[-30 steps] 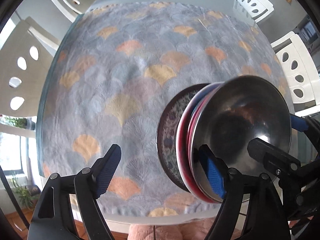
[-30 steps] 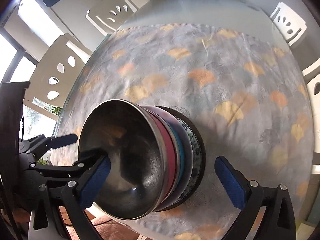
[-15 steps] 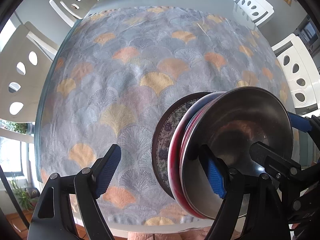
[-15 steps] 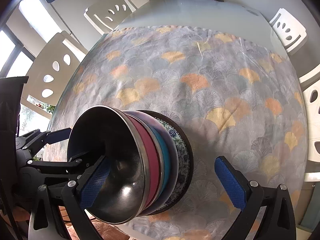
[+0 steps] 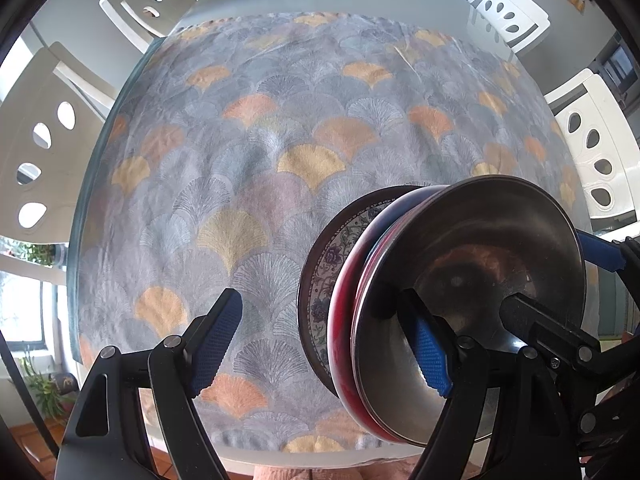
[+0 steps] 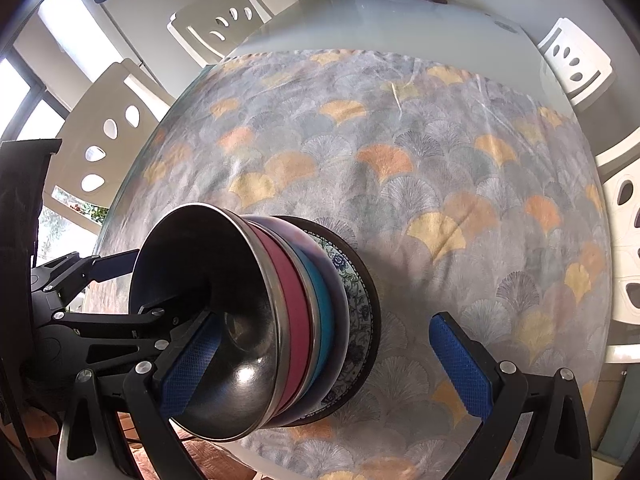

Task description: Organize plates and bowls

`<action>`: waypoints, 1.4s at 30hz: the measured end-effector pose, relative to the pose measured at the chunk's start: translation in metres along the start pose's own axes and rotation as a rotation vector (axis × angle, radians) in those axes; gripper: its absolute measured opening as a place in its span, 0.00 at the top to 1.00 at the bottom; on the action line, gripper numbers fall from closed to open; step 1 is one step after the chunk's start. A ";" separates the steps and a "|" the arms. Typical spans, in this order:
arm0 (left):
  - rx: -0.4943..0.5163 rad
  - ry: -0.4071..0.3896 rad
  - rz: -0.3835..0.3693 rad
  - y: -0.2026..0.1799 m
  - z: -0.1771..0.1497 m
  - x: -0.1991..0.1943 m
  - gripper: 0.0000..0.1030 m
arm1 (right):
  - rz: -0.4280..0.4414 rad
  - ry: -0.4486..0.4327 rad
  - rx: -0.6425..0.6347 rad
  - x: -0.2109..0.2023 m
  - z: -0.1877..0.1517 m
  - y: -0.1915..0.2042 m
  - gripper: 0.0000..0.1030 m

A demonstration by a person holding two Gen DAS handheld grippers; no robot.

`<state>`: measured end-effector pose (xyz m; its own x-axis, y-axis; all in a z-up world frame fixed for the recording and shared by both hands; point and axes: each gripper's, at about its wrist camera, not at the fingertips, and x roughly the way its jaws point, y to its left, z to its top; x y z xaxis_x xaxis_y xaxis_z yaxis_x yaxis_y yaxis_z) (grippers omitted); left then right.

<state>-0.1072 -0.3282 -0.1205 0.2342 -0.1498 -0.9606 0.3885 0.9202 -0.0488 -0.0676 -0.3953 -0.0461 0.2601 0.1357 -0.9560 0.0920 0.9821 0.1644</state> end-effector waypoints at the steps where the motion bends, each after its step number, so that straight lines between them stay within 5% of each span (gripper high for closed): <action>1: 0.001 0.001 -0.001 0.000 0.000 0.000 0.24 | 0.000 0.001 -0.002 0.000 0.000 0.000 0.00; 42: -0.023 0.003 0.033 -0.003 0.001 -0.001 0.23 | 0.005 0.025 0.009 0.004 -0.006 -0.004 0.00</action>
<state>-0.1071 -0.3310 -0.1192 0.2443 -0.1179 -0.9625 0.3598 0.9328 -0.0230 -0.0725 -0.3979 -0.0516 0.2361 0.1436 -0.9611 0.0994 0.9803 0.1709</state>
